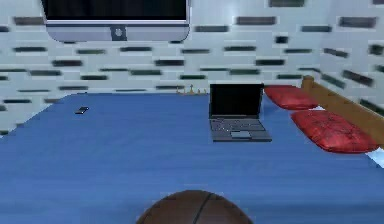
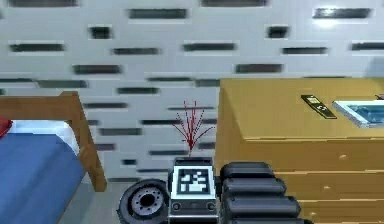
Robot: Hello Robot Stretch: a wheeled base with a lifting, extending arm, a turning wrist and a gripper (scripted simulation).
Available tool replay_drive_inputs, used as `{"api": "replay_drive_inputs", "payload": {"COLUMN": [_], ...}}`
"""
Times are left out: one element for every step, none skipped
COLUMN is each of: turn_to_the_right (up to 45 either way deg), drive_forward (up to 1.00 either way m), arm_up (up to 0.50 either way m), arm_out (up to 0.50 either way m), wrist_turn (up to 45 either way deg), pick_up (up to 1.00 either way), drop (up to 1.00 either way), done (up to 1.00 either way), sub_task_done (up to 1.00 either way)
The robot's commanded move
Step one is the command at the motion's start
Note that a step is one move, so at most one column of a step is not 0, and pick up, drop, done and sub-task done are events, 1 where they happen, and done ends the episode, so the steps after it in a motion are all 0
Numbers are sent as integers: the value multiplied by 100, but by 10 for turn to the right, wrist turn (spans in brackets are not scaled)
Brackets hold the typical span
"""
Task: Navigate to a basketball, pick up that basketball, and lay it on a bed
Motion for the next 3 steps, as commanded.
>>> {"api": "replay_drive_inputs", "payload": {"turn_to_the_right": [0,-450,-420], "drive_forward": [30,0,0], "arm_up": [0,0,0], "arm_out": [0,0,0], "wrist_turn": [0,0,0], "pick_up": [0,0,0], "drop": [0,0,0], "done": [0,0,0], "sub_task_done": [0,0,0]}}
